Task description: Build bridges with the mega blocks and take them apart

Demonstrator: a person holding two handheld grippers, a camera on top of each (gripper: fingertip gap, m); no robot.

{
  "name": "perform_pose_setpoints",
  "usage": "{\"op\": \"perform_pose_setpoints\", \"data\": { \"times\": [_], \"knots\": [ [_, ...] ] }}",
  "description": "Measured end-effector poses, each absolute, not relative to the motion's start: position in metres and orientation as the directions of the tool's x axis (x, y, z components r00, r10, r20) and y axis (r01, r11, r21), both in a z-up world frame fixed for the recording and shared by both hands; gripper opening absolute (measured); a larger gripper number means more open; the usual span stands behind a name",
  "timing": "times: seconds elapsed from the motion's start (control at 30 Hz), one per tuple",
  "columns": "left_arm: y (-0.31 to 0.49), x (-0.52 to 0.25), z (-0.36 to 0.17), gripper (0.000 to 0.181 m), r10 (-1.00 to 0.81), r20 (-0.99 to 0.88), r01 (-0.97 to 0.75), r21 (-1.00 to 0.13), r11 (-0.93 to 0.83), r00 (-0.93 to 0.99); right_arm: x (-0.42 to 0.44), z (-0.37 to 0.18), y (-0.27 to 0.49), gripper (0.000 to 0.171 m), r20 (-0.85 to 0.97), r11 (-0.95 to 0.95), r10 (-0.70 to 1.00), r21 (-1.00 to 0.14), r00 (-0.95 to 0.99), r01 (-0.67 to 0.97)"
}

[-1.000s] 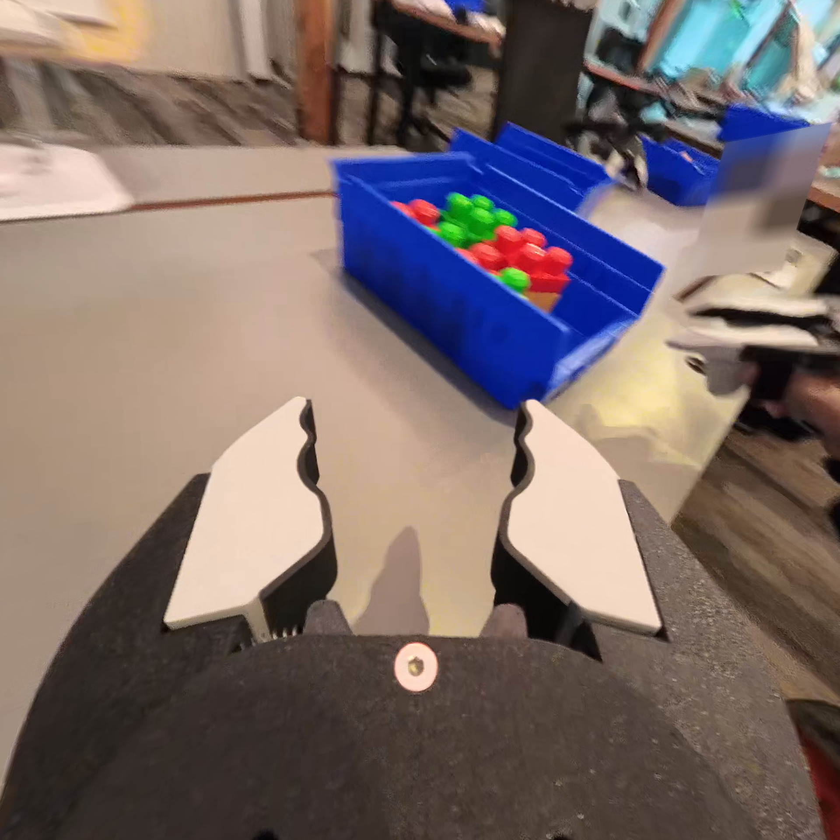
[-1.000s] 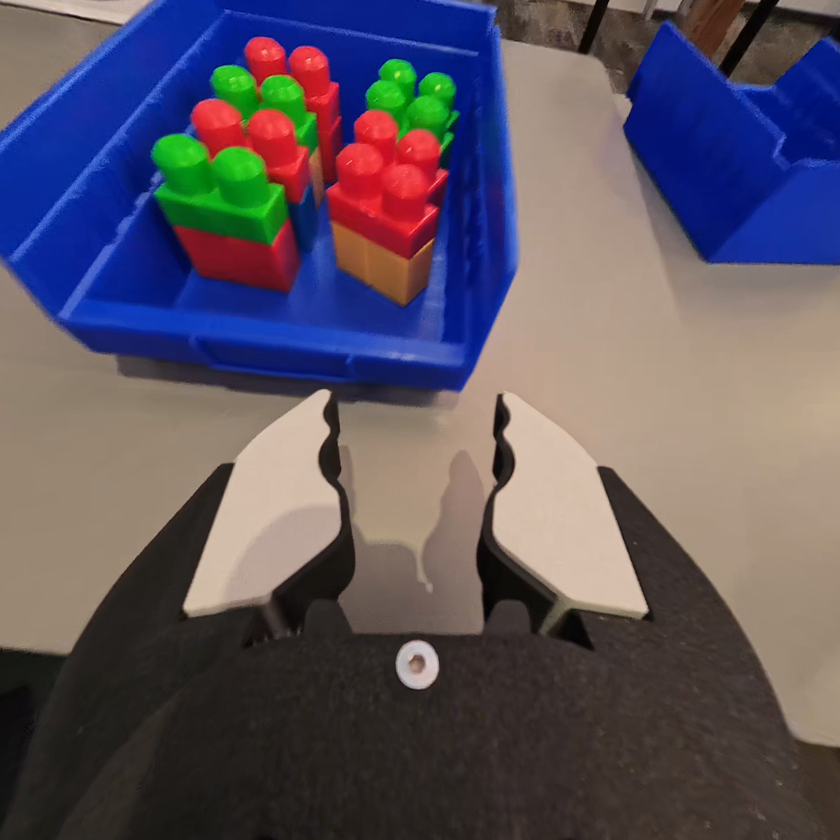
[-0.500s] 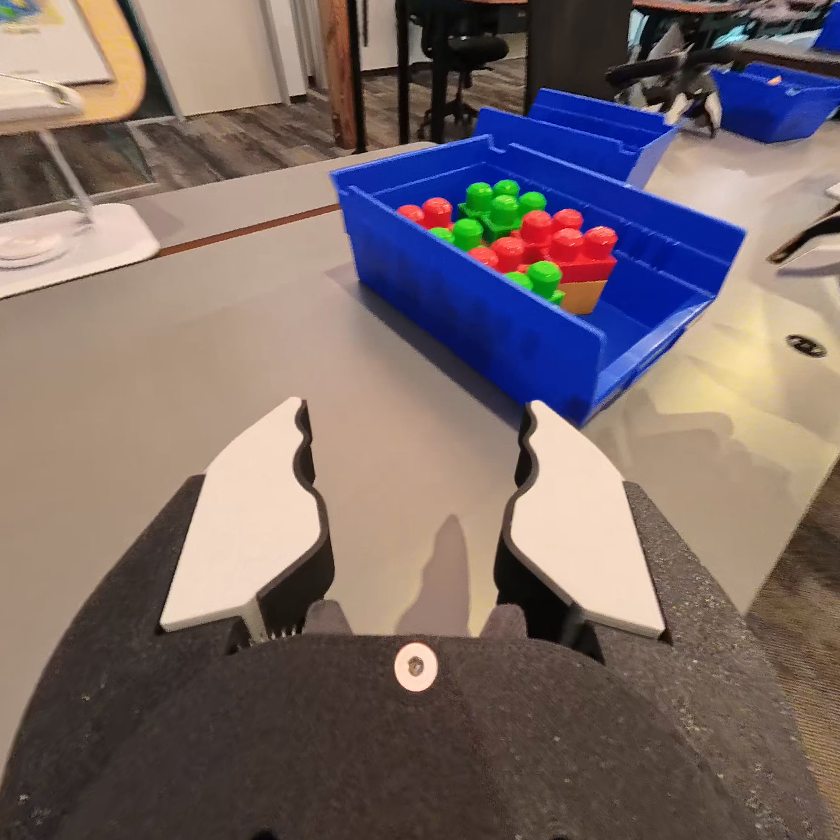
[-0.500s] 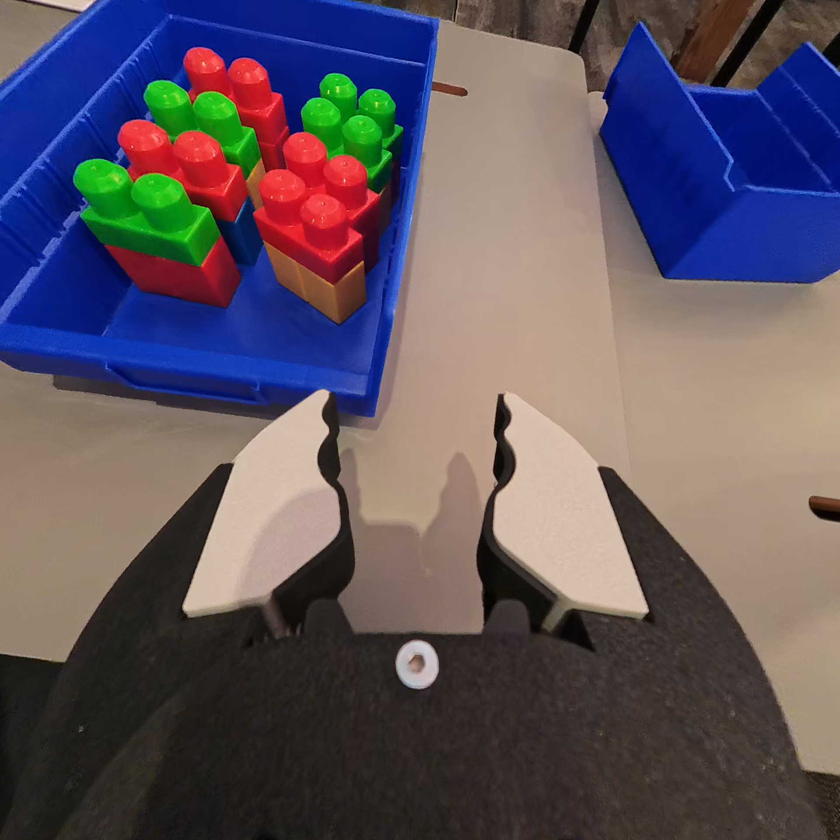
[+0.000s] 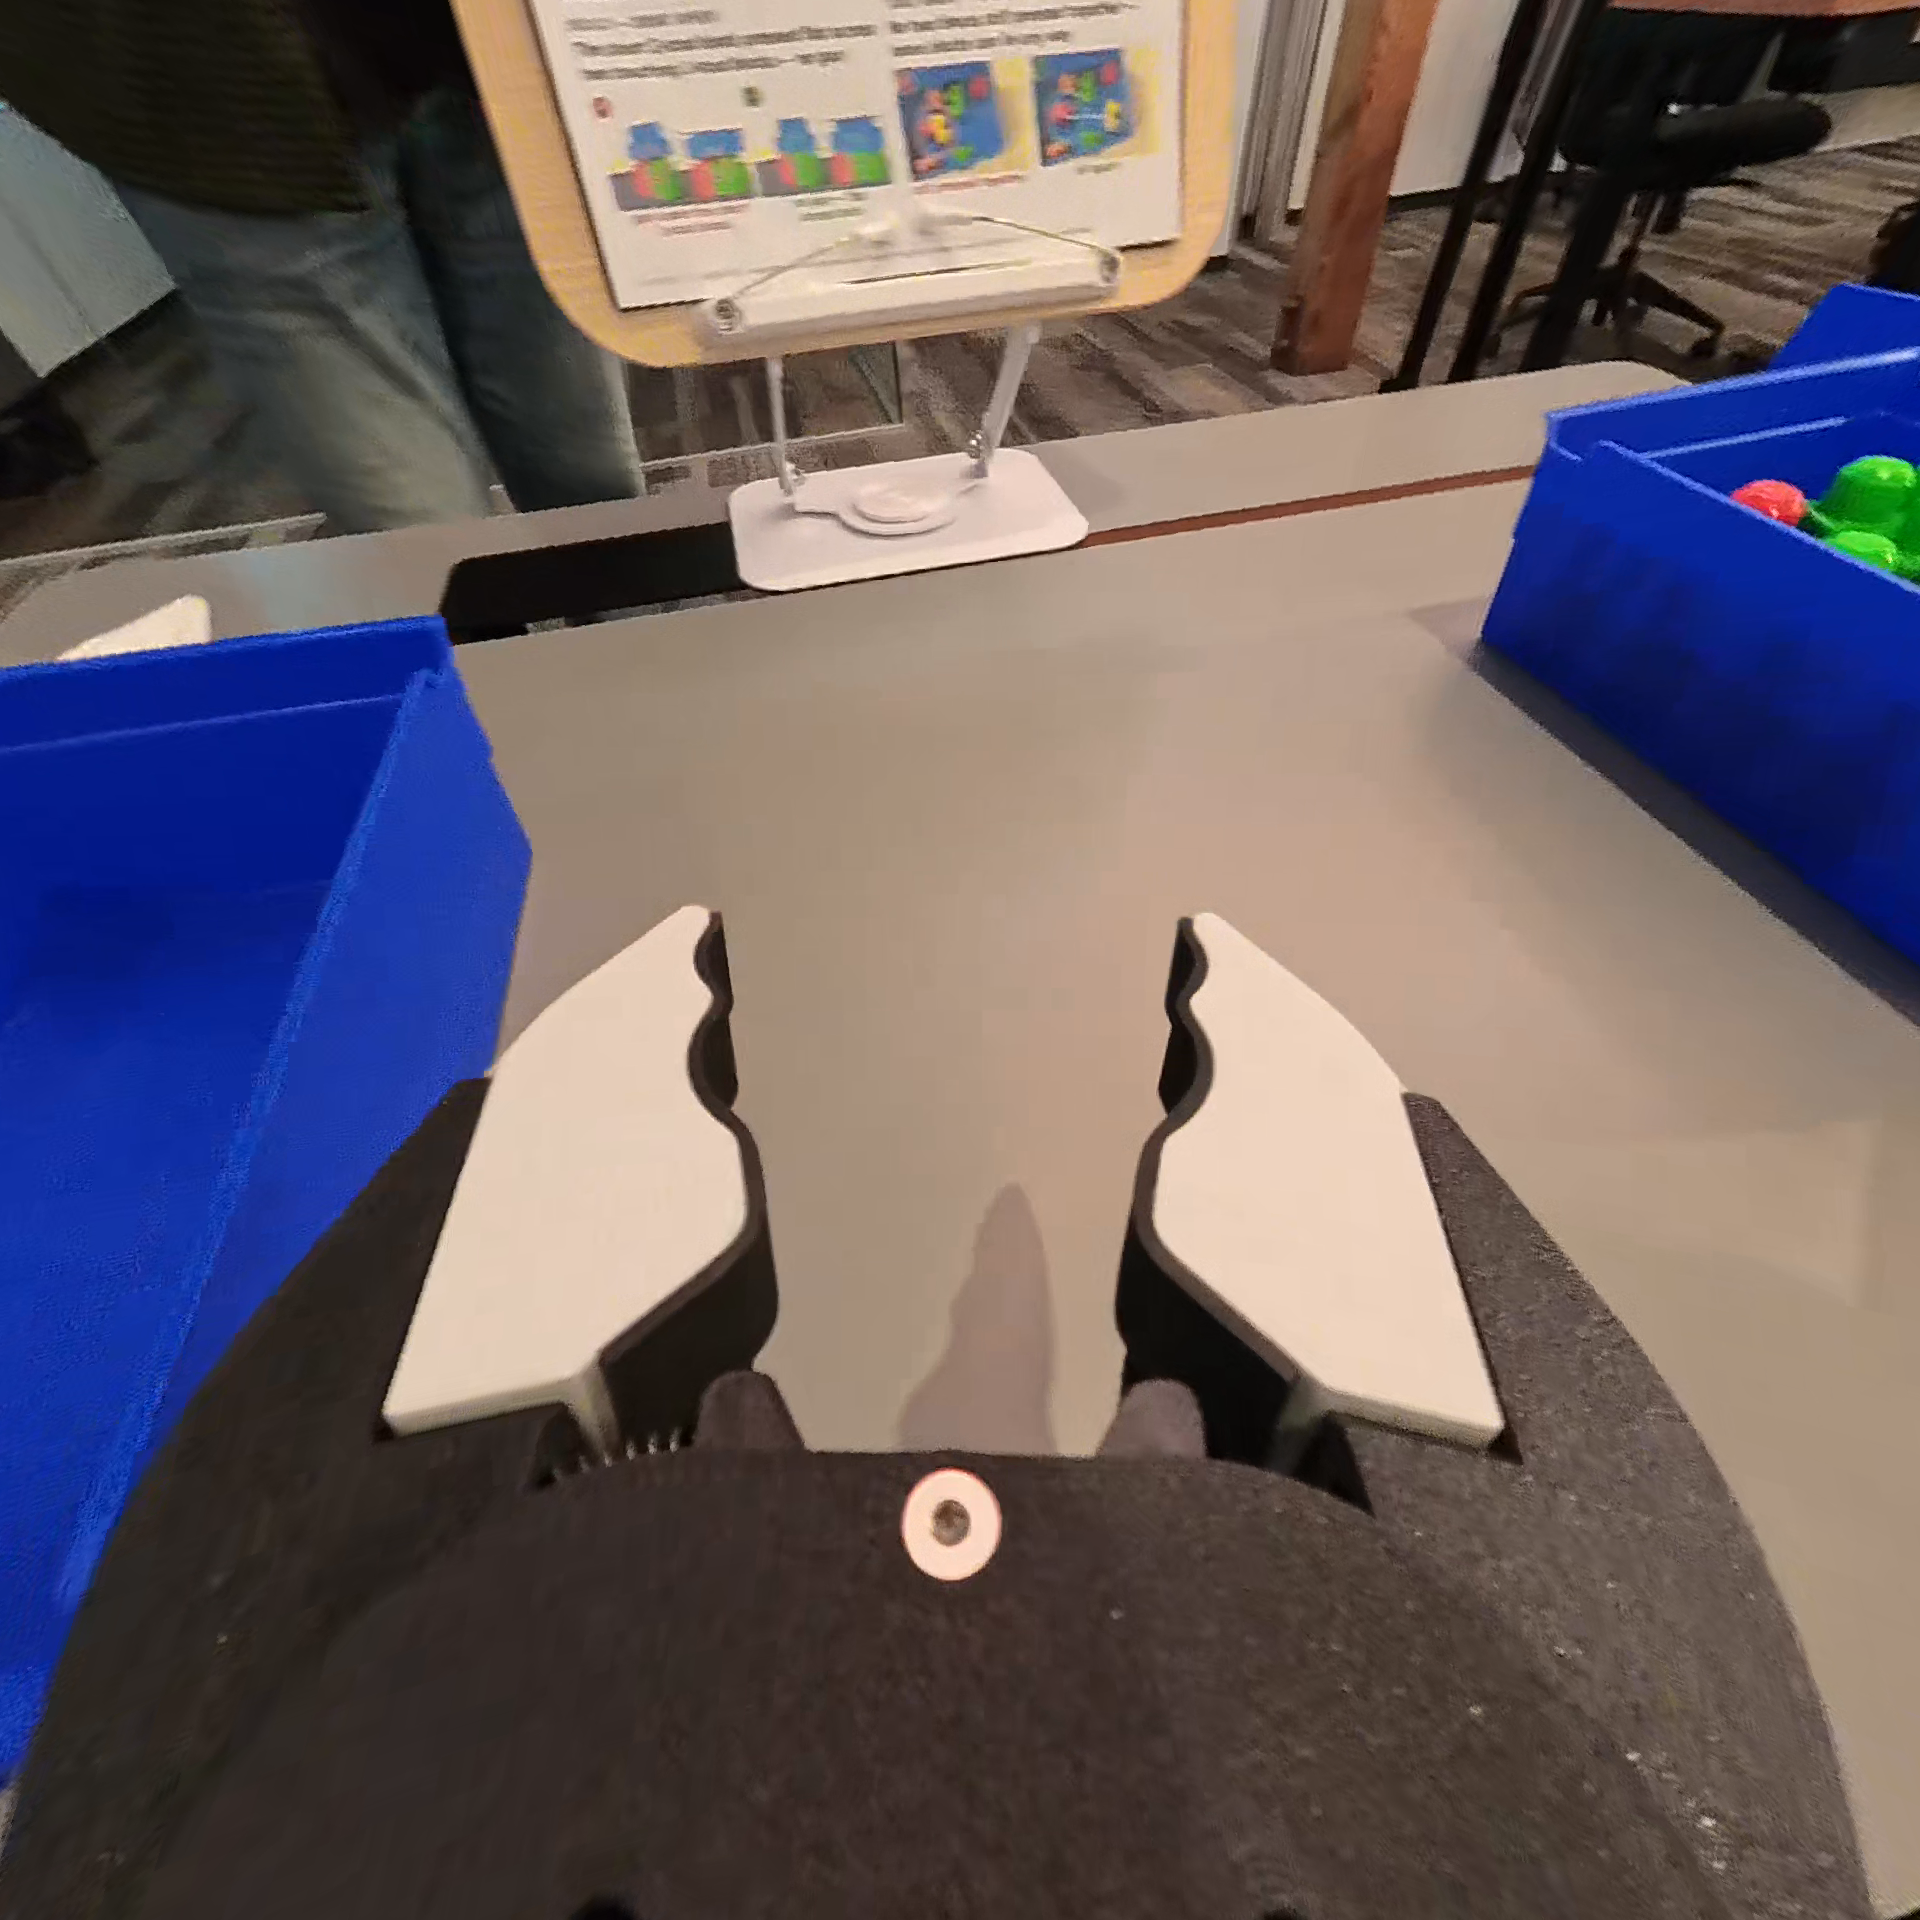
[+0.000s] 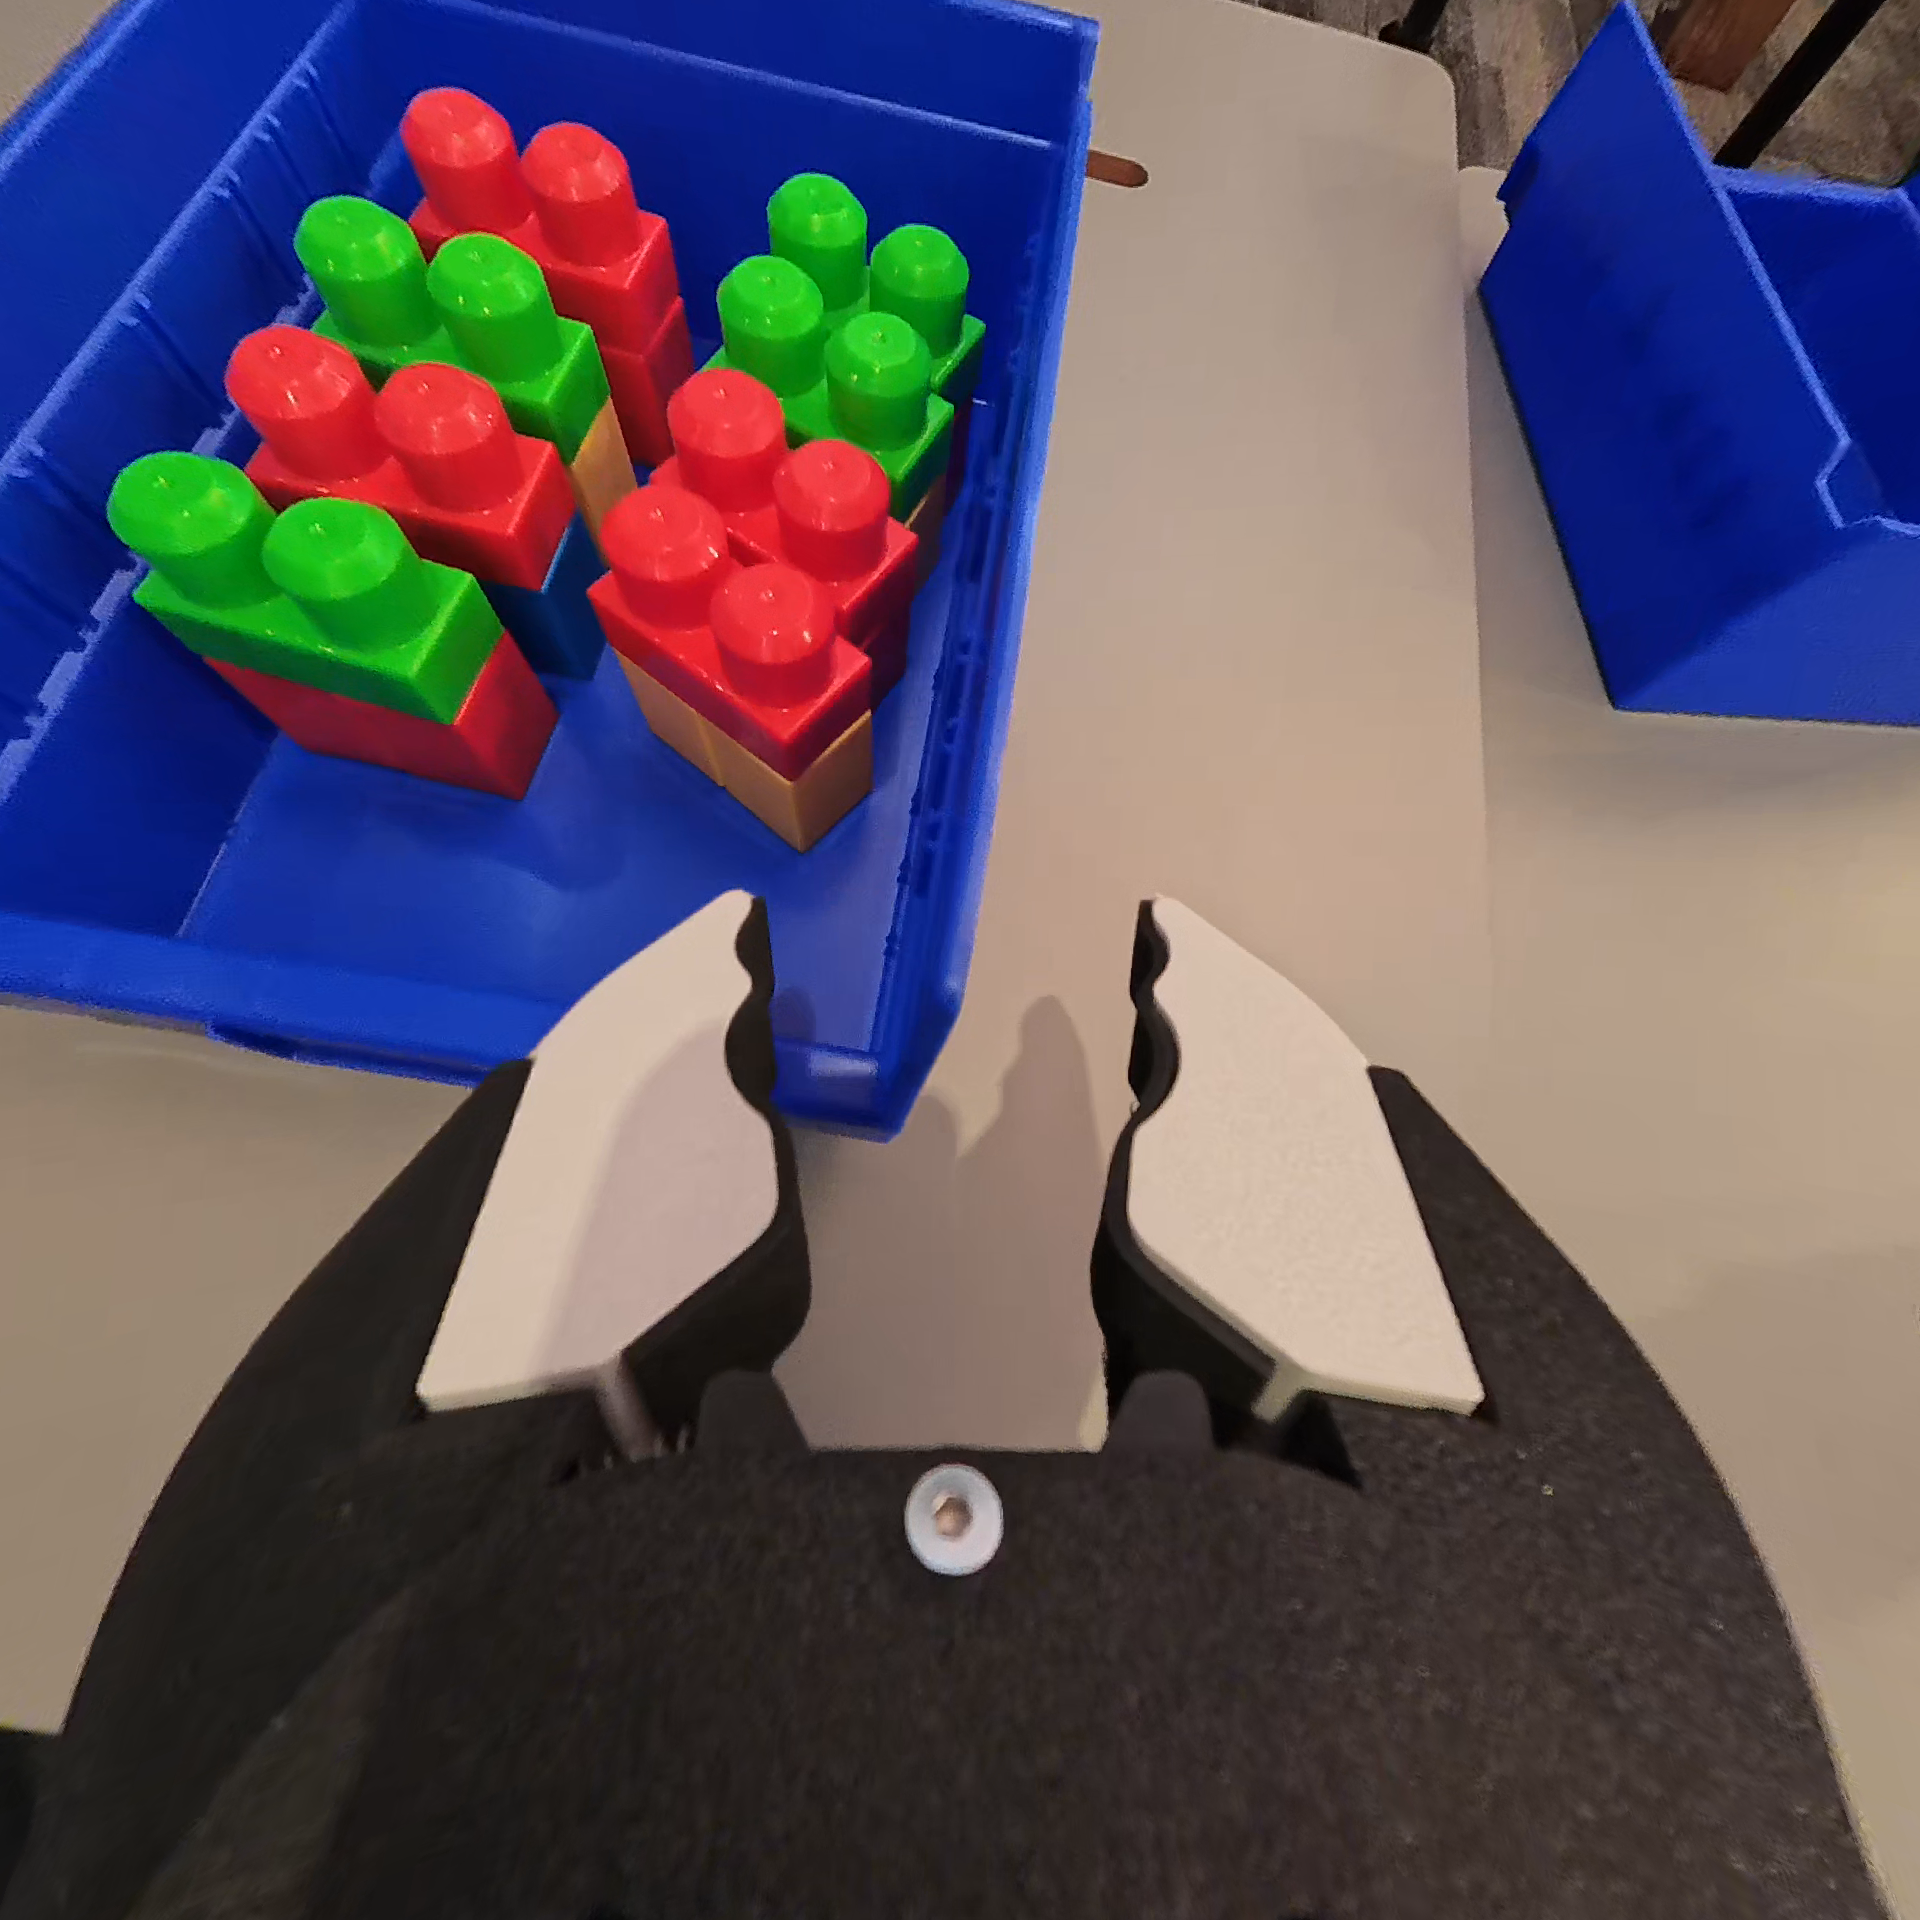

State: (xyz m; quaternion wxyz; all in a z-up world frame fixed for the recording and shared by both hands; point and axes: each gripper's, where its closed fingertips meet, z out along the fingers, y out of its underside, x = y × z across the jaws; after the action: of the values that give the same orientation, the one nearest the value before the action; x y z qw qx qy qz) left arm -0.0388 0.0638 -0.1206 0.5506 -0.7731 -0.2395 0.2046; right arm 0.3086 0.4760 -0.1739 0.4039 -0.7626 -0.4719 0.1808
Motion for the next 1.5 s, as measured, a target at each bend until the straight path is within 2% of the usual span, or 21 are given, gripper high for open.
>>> {"op": "perform_pose_setpoints", "data": {
  "times": [0.23, 0.87, 1.03, 1.1, 1.13, 1.17, 1.23, 1.27, 1.33, 1.37, 1.43, 1.5],
  "knots": [
    [0.050, -0.050, -0.135, 0.081, 0.610, 0.001, 0.211, -0.939, -0.273, 0.792, 0.301, -0.174, 0.475, 0.065, 0.103, -0.239, 0.864, -0.777, 0.493, 0.582],
    [0.077, -0.041, -0.133, 0.076, 0.545, -0.036, 0.156, -0.940, -0.302, 0.838, 0.297, -0.173, 0.483, 0.060, 0.111, -0.239, 0.851, -0.787, 0.513, 0.568],
    [0.074, -0.041, -0.135, 0.066, 0.541, -0.039, 0.153, -0.940, -0.305, 0.840, 0.295, -0.172, 0.484, 0.043, 0.126, -0.217, 0.855, -0.795, 0.504, 0.567],
    [0.070, -0.043, -0.135, 0.060, 0.552, -0.047, 0.146, -0.942, -0.301, 0.833, 0.298, -0.170, 0.486, 0.025, 0.149, -0.194, 0.849, -0.805, 0.507, 0.561],
    [0.068, -0.042, -0.135, 0.042, 0.539, -0.052, 0.135, -0.944, -0.301, 0.841, 0.299, -0.167, 0.486, 0.010, 0.157, -0.172, 0.852, -0.818, 0.500, 0.550],
    [0.066, -0.041, -0.135, 0.029, 0.525, -0.052, 0.127, -0.946, -0.299, 0.849, 0.299, -0.164, 0.485, 0.006, 0.149, -0.161, 0.858, -0.831, 0.491, 0.533],
    [0.059, -0.044, -0.137, 0.030, 0.532, -0.048, 0.136, -0.944, -0.300, 0.846, 0.301, -0.164, 0.484, 0.008, 0.126, -0.168, 0.869, -0.835, 0.478, 0.525],
    [0.054, -0.046, -0.139, 0.034, 0.538, -0.042, 0.144, -0.943, -0.299, 0.842, 0.302, -0.163, 0.483, 0.016, 0.109, -0.178, 0.876, -0.832, 0.470, 0.525],
    [0.044, -0.051, -0.138, 0.049, 0.560, -0.034, 0.157, -0.944, -0.290, 0.828, 0.302, -0.163, 0.482, 0.045, 0.041, -0.233, 0.889, -0.818, 0.456, 0.527],
    [0.038, -0.054, -0.136, 0.056, 0.573, -0.044, 0.149, -0.947, -0.285, 0.819, 0.299, -0.160, 0.478, 0.052, -0.003, -0.247, 0.903, -0.822, 0.430, 0.514],
    [0.023, -0.062, -0.133, 0.067, 0.599, -0.079, 0.124, -0.949, -0.290, 0.797, 0.298, -0.154, 0.478, 0.055, -0.052, -0.272, 0.911, -0.821, 0.410, 0.501],
    [0.011, -0.070, -0.132, 0.071, 0.607, -0.102, 0.125, -0.939, -0.320, 0.788, 0.297, -0.155, 0.483, 0.058, -0.052, -0.273, 0.919, -0.801, 0.392, 0.532]
  ]
}}
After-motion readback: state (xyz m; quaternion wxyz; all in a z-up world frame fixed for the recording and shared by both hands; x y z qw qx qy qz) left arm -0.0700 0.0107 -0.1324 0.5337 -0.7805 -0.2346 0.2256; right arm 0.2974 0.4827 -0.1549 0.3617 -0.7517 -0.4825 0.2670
